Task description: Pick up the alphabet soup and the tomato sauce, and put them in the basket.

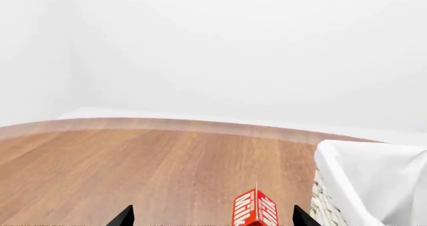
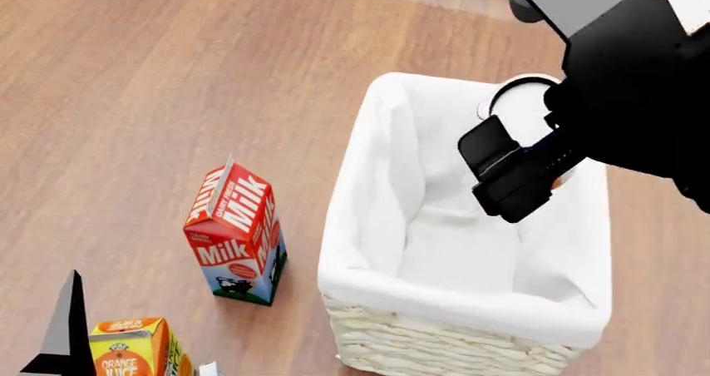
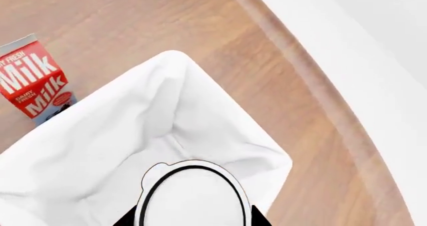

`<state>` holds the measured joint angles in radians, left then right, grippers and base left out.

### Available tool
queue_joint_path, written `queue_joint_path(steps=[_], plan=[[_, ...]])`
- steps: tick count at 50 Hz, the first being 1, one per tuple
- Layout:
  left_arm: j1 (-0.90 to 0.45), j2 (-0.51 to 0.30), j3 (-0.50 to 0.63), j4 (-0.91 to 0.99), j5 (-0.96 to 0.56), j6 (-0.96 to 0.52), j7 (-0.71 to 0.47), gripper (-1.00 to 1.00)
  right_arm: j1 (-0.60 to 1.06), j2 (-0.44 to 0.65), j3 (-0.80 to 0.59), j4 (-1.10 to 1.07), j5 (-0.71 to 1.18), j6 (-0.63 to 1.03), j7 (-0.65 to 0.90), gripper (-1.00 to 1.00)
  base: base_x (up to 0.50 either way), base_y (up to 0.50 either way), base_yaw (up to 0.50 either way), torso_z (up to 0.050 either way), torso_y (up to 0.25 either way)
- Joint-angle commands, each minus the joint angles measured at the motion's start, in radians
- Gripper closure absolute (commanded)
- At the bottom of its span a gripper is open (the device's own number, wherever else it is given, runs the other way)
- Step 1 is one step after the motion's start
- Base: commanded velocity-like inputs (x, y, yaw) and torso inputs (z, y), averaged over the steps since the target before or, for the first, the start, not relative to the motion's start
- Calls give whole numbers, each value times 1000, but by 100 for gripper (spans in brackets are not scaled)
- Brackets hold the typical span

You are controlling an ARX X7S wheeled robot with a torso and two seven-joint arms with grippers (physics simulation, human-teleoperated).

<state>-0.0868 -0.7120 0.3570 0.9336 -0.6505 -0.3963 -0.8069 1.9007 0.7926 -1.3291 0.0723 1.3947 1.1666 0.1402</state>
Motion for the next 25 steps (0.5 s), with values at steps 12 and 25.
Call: queue_joint_path(steps=[12,25], plan=[[-2,22,-19,-56,3,76,57,-100,36,-262,-67,391,-164,1,-230,100,0,0,0,0,0],[-5,21,-13,-51,-1,77,59,-100,83,-372,-170,490,-249,22,-379,100,0,0,0,1,1]])
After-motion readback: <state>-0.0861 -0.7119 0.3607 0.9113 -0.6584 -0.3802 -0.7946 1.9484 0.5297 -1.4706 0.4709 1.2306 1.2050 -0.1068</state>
